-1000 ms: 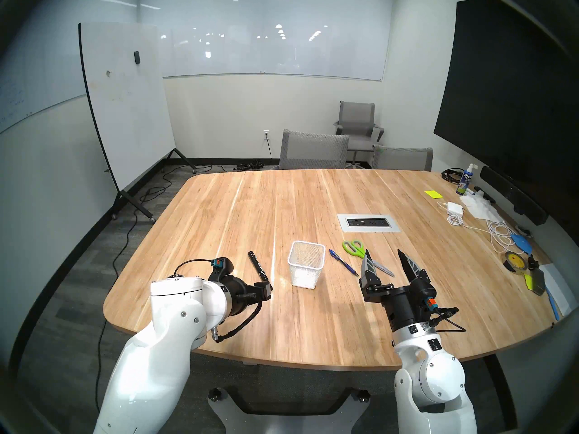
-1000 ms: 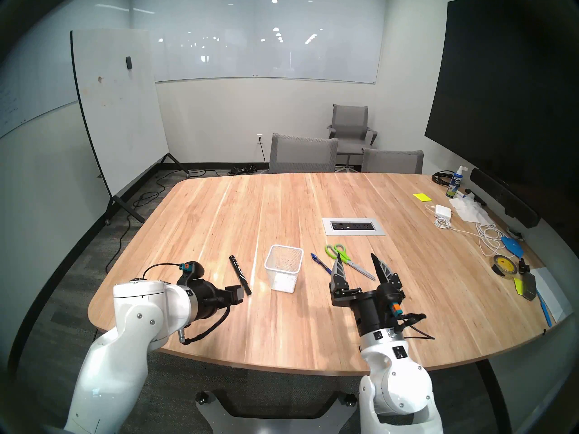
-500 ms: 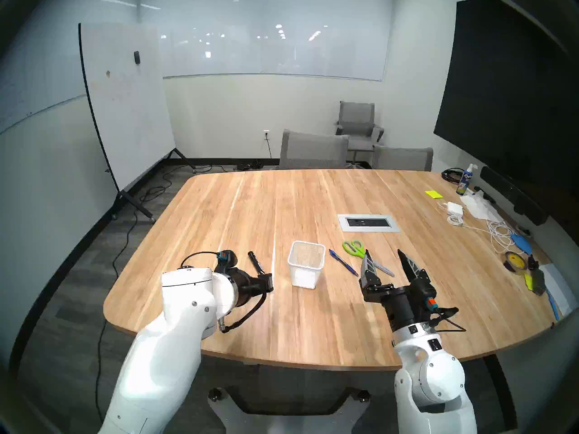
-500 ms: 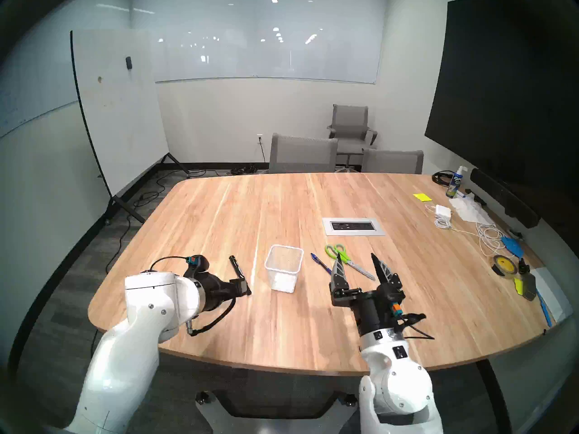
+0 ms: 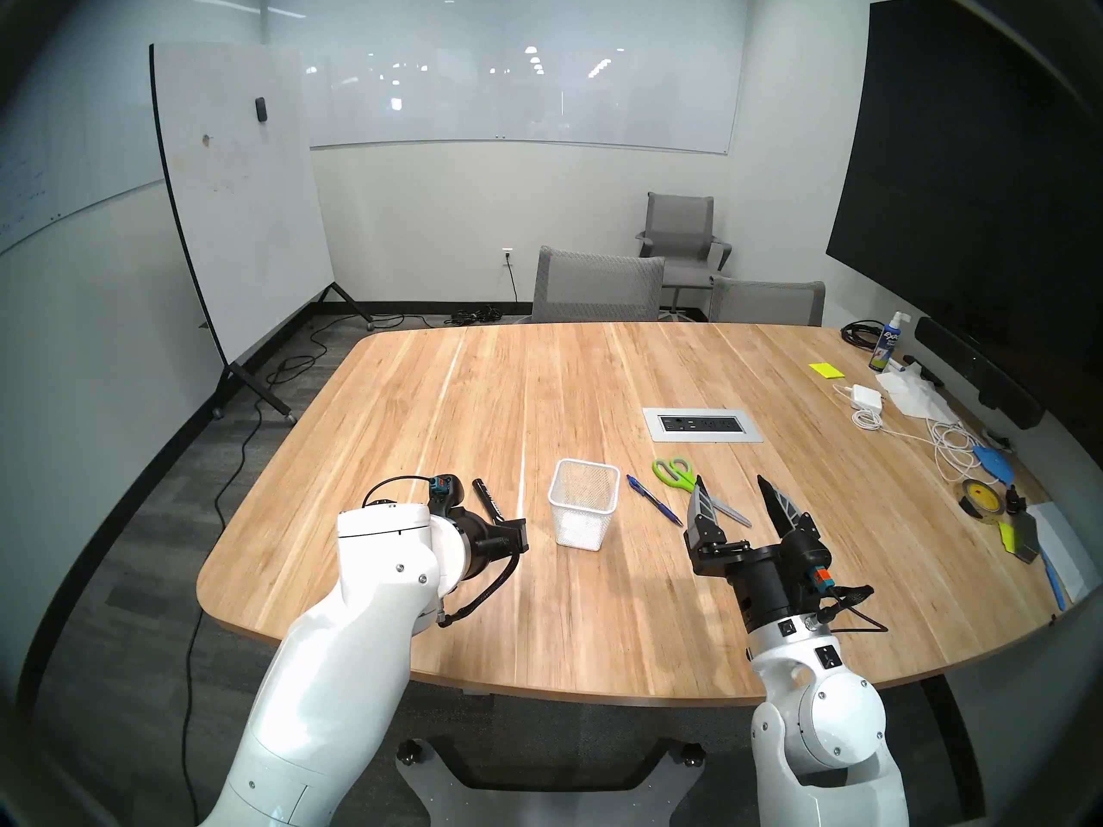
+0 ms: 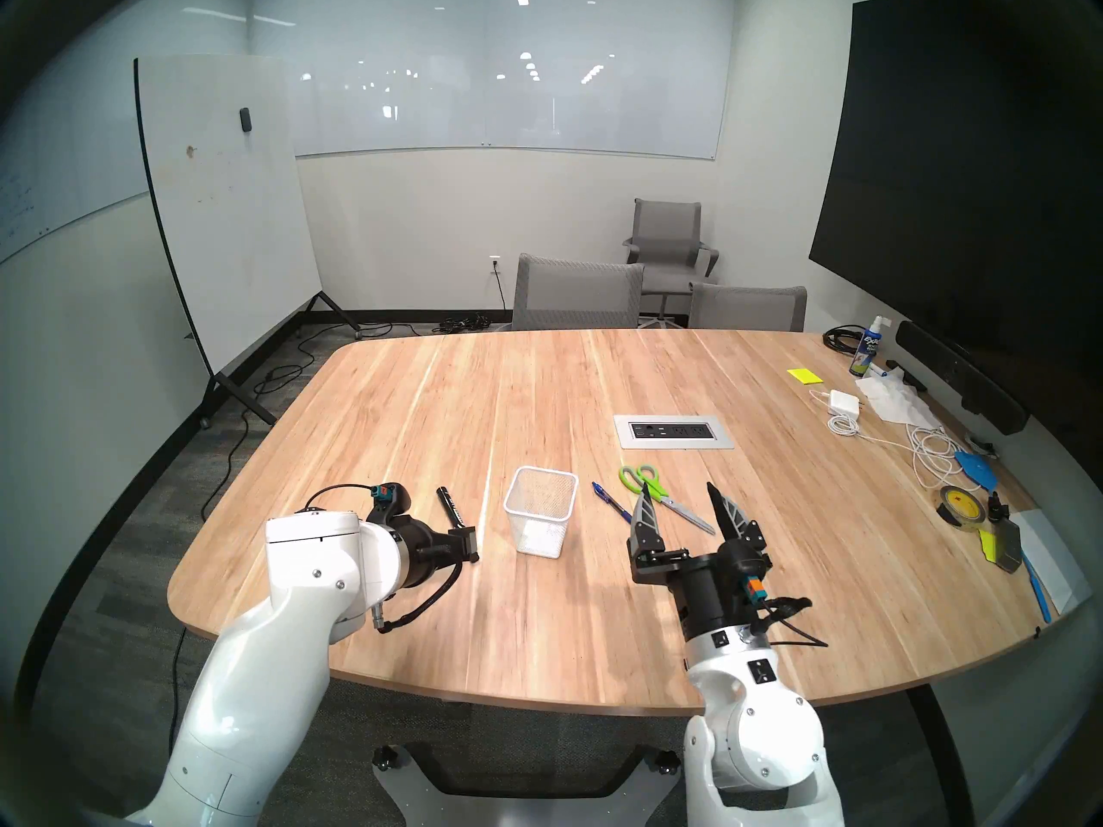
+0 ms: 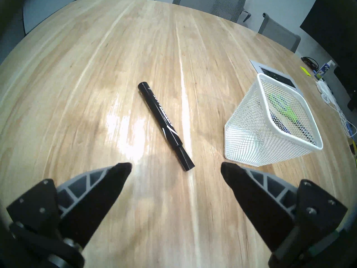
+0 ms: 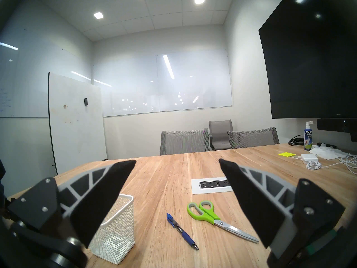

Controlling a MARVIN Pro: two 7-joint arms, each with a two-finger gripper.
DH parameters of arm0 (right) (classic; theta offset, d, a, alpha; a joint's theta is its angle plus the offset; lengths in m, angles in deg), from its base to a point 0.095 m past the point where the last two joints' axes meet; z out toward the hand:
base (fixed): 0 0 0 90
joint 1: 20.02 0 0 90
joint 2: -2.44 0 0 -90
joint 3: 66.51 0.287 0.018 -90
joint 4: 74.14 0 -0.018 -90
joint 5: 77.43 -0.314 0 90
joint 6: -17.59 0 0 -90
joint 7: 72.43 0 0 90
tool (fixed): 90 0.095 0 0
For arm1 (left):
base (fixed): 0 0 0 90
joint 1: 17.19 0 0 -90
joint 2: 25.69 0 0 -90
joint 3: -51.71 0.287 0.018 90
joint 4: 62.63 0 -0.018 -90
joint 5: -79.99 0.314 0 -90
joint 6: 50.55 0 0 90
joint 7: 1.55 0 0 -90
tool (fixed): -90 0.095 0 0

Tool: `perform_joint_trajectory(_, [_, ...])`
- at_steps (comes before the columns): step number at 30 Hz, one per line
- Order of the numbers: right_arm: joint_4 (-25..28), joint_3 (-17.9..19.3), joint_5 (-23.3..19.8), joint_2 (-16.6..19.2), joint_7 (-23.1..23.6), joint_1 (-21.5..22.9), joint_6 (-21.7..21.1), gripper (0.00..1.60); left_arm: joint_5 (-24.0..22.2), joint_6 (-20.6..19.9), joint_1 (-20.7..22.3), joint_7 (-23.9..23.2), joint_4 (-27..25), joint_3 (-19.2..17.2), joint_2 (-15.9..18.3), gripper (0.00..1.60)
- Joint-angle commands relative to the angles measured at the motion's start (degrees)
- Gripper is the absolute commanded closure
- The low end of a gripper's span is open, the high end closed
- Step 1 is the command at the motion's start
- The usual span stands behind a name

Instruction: Place the pen, the marker, and the scissors into the pen holder

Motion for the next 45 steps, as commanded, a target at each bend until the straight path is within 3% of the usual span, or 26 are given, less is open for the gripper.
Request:
perform_joint_trajectory(1, [1.3, 0.0, 0.0, 0.1, 0.1, 0.1, 0.2, 0.00, 0.4, 0.7, 1.8, 1.1, 0.2, 0.6, -1.8, 0.00])
perform_joint_trajectory(32, [1.3, 0.0, 0.0, 0.1, 0.1, 0.1, 0.2, 0.00, 2.2, 3.9, 7.0, 3.1, 9.6, 2.5, -4.5, 0.00])
perform_joint_trajectory(45, [1.3, 0.0, 0.0, 0.1, 0.1, 0.1, 0.2, 0.00, 3.1, 5.1, 7.3, 3.0, 12.1, 3.0, -4.7, 0.00])
